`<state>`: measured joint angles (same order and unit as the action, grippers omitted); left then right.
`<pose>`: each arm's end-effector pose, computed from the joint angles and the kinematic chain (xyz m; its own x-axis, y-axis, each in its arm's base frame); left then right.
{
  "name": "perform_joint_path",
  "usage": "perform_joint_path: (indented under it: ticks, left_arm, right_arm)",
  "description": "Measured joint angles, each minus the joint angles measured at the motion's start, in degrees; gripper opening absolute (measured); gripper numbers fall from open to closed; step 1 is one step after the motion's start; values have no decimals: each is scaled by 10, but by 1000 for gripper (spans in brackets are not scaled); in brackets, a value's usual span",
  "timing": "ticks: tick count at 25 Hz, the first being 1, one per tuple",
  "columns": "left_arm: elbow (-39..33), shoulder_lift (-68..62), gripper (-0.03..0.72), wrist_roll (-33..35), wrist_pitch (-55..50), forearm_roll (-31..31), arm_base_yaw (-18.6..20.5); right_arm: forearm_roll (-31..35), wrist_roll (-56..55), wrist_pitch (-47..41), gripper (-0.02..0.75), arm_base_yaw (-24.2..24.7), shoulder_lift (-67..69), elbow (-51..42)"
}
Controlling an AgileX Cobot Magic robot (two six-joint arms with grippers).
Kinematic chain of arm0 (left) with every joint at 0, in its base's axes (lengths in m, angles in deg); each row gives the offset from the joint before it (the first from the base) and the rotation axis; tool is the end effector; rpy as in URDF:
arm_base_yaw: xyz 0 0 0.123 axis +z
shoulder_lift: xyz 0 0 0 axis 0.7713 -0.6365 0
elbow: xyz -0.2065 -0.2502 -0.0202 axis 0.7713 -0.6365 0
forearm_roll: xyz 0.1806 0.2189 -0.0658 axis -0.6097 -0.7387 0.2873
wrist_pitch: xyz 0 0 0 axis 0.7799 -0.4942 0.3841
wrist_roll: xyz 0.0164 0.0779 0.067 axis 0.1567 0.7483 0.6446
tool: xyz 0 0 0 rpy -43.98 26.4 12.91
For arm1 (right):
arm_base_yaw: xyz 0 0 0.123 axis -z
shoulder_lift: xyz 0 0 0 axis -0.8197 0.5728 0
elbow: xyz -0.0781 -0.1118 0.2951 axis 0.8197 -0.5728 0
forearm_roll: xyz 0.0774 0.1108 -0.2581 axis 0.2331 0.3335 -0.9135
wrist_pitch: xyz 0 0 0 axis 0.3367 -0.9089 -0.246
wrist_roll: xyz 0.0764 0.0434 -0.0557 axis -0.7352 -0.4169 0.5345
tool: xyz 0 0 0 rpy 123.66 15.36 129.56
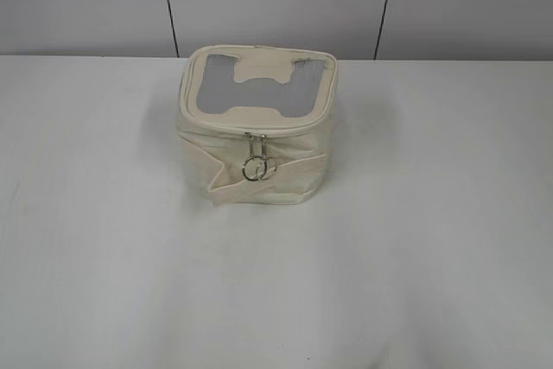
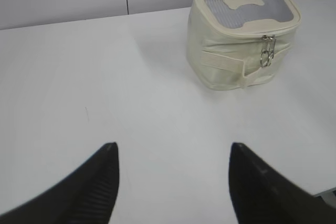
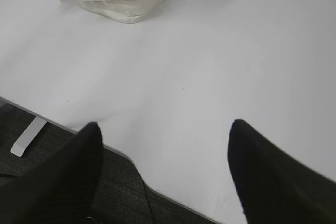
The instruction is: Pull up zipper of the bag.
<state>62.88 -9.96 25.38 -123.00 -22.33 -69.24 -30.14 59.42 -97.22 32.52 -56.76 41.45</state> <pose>-0.0051 -0.0004 0.3029 -0.3879 0.1402 -0.9110 0.3419 0.9397 -0.0010 0.0013 0.0126 0.2929 -0.4220 -0.1956 -0.8852 -0.4762 0.8787 0.0329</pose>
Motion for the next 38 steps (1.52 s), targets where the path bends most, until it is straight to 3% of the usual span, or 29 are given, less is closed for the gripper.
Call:
perform_joint_path:
  ticks: [10, 13, 16, 19, 22, 38]
  left_arm:
    - [0, 0, 506, 0, 0, 2, 5]
    - [0, 0, 506, 0, 0, 2, 46]
    - [0, 0, 506, 0, 0, 2, 108]
    - [0, 0, 506, 0, 1, 2, 144]
    - [0, 0, 506, 0, 2, 2, 146]
    - [0, 0, 506, 0, 2, 2, 148]
  right_arm:
    - [-1, -2, 0, 577, 3, 0, 0]
    - [-1, -2, 1, 577, 36, 0, 0]
    - [-1, -3, 1, 577, 98, -1, 0]
    - [-2, -4, 1, 577, 157, -4, 0]
    - [-2, -4, 1, 577, 177, -20, -1]
    - [3, -5, 2, 577, 179, -20, -2]
